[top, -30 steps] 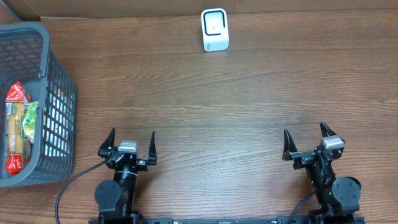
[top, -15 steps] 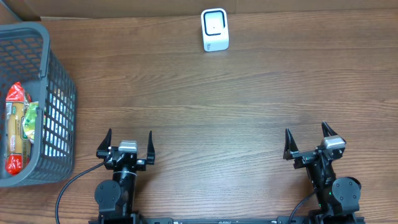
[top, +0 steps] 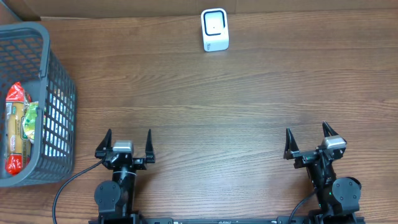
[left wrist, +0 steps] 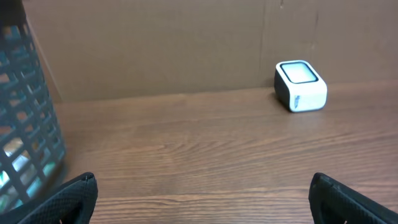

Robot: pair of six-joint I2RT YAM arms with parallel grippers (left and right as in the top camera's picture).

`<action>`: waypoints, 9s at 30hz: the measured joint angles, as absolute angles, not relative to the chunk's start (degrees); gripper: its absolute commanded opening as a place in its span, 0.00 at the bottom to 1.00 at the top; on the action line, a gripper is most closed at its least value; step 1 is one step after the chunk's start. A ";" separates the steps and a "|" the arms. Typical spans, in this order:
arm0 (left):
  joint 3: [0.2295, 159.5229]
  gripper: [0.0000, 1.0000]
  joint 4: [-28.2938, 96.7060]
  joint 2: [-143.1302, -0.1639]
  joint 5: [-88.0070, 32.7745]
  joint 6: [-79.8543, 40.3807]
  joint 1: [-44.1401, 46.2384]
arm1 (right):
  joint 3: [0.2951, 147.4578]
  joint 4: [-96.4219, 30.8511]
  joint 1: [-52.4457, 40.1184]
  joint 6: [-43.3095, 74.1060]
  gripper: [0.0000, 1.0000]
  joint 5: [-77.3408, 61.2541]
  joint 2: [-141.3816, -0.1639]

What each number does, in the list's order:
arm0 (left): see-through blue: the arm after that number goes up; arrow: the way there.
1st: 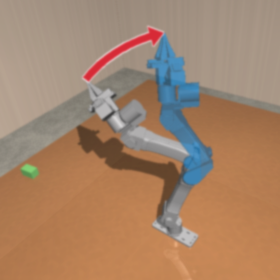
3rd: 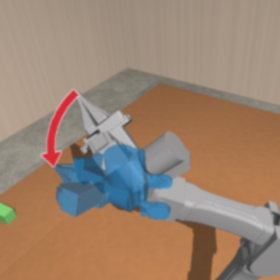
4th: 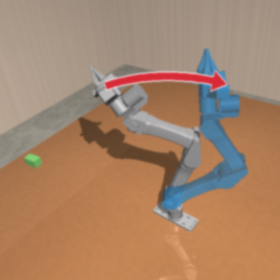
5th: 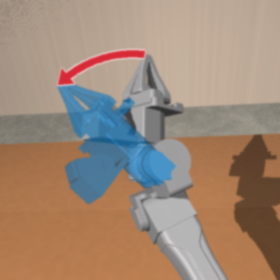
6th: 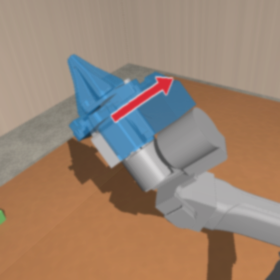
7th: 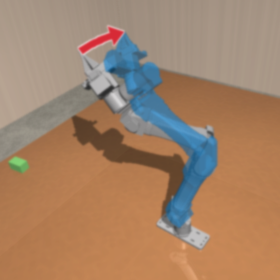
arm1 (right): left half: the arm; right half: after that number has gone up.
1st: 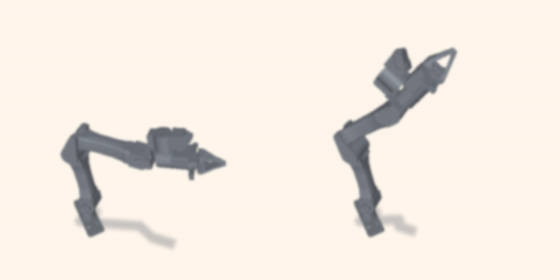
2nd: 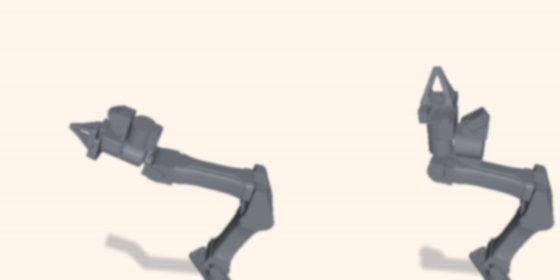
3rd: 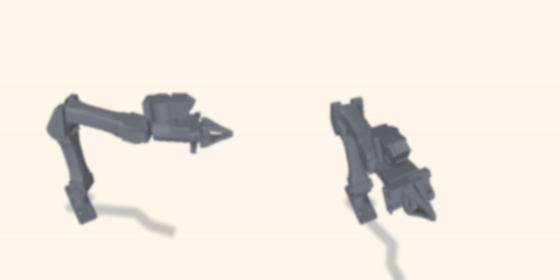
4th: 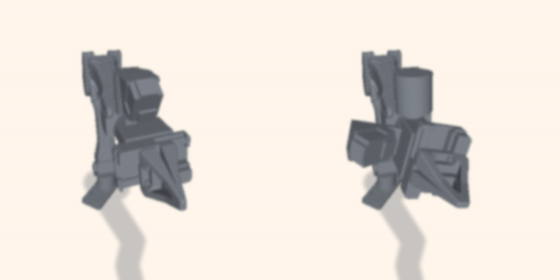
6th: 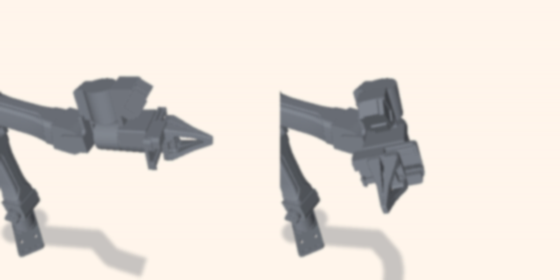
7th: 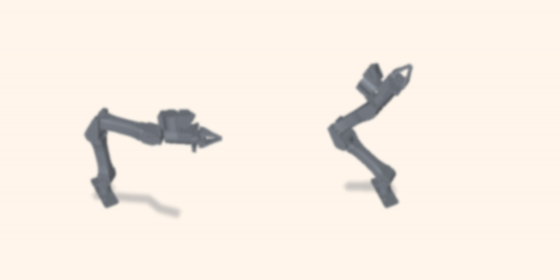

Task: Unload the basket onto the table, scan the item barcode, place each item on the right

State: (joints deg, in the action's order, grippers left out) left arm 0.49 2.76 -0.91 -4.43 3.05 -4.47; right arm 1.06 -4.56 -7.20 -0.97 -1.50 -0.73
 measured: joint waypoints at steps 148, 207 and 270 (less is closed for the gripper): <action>162.19 0.04 95.85 -119.11 -6.09 -3.22 -27.70 | 80.64 -57.74 -7.20 -0.21 0.99 -26.81 -74.43; 84.20 0.78 39.90 -115.42 -11.16 -34.72 28.32 | 80.64 -56.58 -7.20 -0.21 0.99 -26.79 -76.58; 81.28 0.79 26.50 -114.28 -14.57 8.01 -41.54 | 80.64 -57.08 -7.20 -0.19 1.00 -26.79 -76.58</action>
State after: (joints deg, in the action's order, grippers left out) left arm 81.28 26.50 -114.28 -14.57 8.01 -41.54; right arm 80.64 -57.08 -7.20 -0.19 -26.79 -76.58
